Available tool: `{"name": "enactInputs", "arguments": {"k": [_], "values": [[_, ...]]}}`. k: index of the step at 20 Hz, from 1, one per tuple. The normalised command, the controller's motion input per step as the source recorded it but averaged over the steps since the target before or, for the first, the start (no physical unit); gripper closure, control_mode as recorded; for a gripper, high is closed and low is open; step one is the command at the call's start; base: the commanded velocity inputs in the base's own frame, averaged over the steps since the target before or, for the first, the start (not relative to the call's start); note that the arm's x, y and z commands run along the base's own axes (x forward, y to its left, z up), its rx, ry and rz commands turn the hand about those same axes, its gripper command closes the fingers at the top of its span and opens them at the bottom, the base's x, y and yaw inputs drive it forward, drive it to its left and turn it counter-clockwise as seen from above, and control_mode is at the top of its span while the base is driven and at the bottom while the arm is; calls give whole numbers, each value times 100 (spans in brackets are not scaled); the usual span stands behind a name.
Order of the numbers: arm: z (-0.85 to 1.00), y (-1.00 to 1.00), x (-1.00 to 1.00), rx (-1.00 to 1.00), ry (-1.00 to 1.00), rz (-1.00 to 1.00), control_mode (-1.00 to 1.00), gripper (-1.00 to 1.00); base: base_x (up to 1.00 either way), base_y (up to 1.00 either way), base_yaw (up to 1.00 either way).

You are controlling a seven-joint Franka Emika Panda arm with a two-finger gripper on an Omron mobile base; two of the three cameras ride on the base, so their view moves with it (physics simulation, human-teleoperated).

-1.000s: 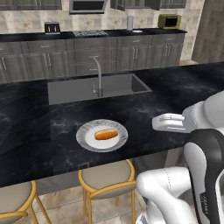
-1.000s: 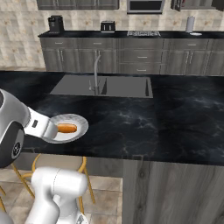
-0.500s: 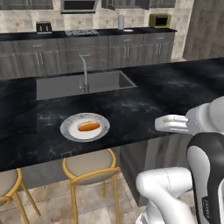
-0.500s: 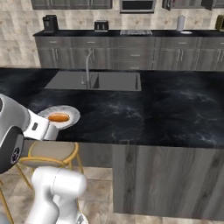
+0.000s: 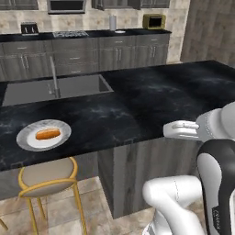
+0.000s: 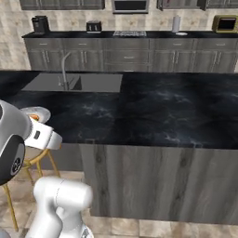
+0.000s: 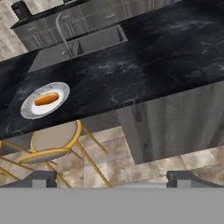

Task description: Move the hot dog bun to the plate on the dining table and place the condiment next to that plate. Then navigate to the fridge and take the sausage and place it on the plate as well.

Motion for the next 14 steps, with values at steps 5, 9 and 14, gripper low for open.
{"name": "enactInputs", "arguments": {"k": [5, 9, 14], "values": [[0, 0, 0, 0, 0, 0, 100, -100, 2, -82, 0], [0, 0, 0, 0, 0, 0, 100, -100, 7, -71, 0], [0, 0, 0, 0, 0, 0, 100, -100, 34, -32, -2]]}}
